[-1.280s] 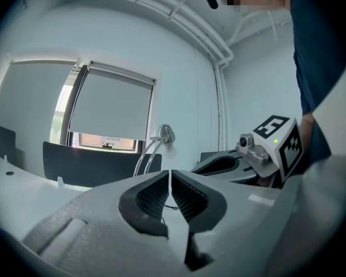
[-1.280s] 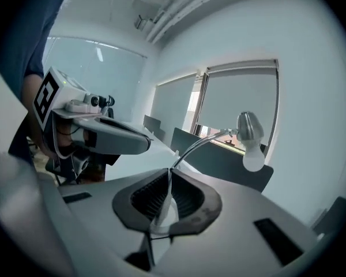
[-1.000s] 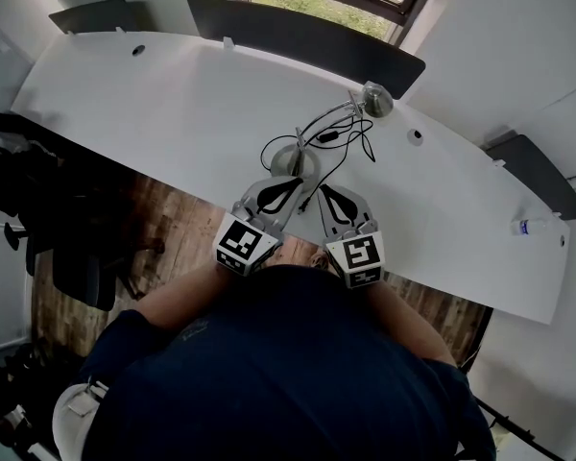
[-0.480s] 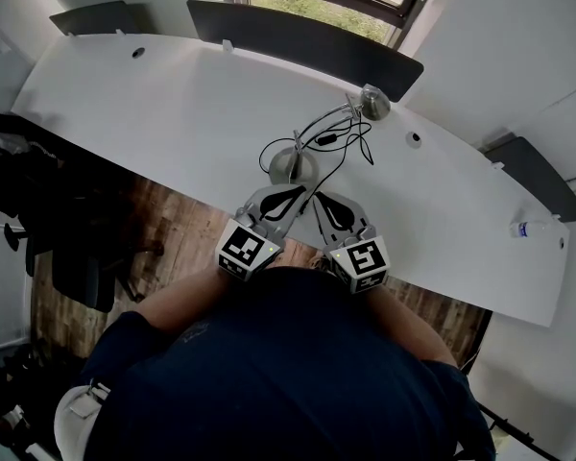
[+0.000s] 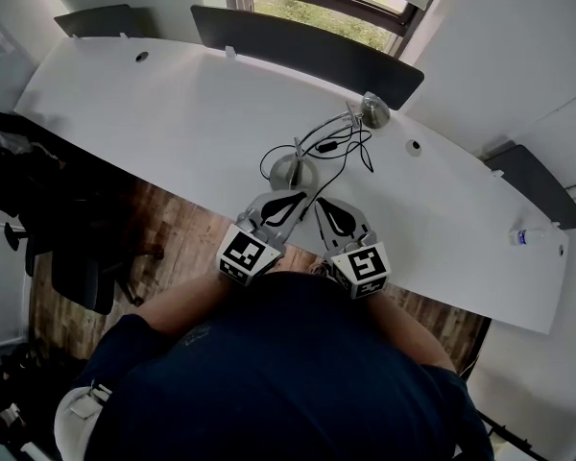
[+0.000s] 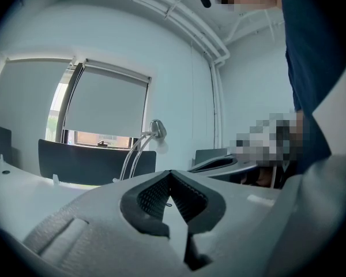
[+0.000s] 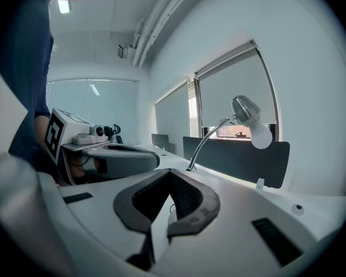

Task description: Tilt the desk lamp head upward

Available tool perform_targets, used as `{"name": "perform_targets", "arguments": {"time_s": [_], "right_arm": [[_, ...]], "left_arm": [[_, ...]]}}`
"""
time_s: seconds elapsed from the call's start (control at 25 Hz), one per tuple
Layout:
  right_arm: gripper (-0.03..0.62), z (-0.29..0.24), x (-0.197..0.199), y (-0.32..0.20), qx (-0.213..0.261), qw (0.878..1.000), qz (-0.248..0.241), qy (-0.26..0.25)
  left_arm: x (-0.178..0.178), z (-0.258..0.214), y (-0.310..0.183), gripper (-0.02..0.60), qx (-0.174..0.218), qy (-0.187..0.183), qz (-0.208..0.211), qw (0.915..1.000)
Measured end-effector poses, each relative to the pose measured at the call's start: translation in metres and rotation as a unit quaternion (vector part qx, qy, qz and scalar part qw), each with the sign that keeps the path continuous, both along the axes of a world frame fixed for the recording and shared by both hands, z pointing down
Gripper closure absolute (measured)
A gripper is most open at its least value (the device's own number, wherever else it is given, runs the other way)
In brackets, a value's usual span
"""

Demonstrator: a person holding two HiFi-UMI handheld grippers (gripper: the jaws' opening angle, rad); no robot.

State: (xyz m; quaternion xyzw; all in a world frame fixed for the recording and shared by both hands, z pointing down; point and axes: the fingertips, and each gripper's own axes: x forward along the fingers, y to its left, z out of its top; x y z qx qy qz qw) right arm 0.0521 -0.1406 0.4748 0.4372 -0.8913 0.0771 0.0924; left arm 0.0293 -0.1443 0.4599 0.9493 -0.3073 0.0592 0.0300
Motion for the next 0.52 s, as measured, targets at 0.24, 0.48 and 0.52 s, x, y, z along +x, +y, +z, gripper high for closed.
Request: {"name": "perform_targets", "arguments": {"time_s": [0.24, 0.48, 0.52], "right_arm": [[0.583, -0.003, 0.0019, -0.0017, 0.007, 1.0, 0.0, 0.001], [0.583, -0.003, 0.0011, -0.0001, 0.006, 1.0, -0.003, 0.003], [0.583, -0.0024, 0.0009, 0.0002, 0.005, 1.0, -0.004, 0.004]], "left_arm": [[0.0008, -0.002, -0.0011, 0.575, 0.006, 0.0, -0.002, 1.0], [0.0011, -0.0047, 0.0001, 0.575, 0.004, 0.0, -0.003, 1.0], [0.0007, -0.005, 0.0008, 0.575, 0.001, 0.0, -0.003, 1.0]]}}
